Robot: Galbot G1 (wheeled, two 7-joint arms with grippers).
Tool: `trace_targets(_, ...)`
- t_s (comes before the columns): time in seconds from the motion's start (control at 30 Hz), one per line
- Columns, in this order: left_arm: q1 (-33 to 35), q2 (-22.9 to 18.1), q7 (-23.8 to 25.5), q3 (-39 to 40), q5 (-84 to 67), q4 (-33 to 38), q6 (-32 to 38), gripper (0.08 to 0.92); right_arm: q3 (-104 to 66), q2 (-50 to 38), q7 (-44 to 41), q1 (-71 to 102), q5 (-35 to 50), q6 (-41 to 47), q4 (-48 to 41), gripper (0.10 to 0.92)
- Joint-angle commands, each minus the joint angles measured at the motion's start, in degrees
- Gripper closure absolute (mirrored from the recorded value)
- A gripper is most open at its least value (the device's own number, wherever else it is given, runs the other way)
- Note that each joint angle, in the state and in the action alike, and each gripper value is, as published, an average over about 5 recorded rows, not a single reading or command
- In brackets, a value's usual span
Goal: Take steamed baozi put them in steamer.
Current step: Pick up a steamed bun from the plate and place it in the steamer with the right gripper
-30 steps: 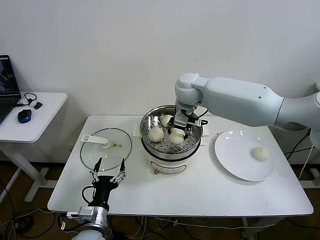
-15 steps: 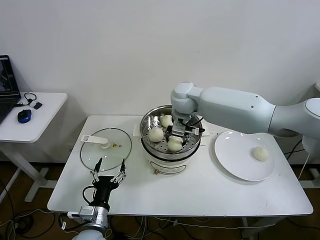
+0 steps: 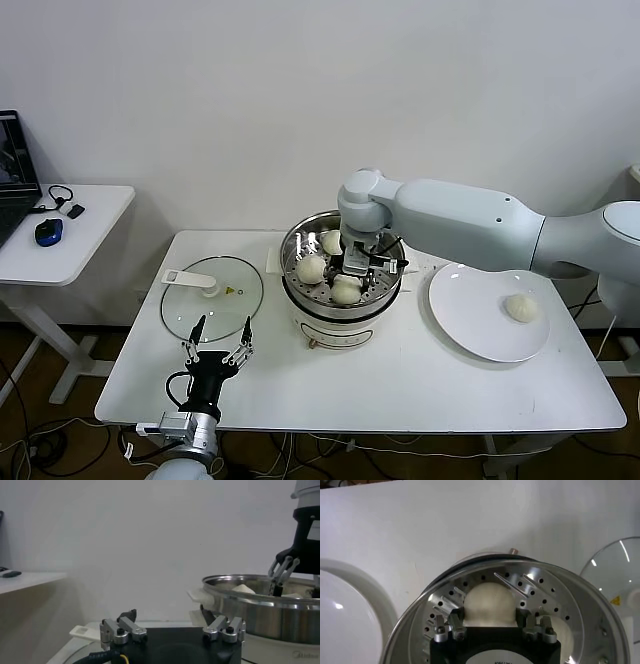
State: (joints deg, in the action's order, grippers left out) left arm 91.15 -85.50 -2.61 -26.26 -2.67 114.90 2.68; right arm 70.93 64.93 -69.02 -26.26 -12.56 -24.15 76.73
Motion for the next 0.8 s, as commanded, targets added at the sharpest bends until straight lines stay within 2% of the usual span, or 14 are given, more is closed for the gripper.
trace_targets(0.03,-0.05,-0.01,-0.01,0.0,-0.09,-0.01,-0.07,0.177,-0.54,0.11,0.15,0.48,-1.31,-1.67,-0.03,0.364)
trace_targets(0.17,-0.1,-0.07,-0.02,0.07,-0.1,-0.03,-0.12,0.177,-0.53,-0.03,0.46,0.47,-1.17,-1.85,-0.13,0.355)
trace_targets(0.43,-0.17,-0.11,-0.05,0.15,-0.1,-0.05,-0.2,0.177,-0.91,-0.5,0.64,0.4,-0.7,-3.03,-0.1,0.211)
trace_targets(0.8,-0.16,-0.19,-0.09,0.34,-0.11,0.07,-0.3,0.177,-1.46,-1.98,0.31,-2.6,2.32,-5.95,-2.53,0.203)
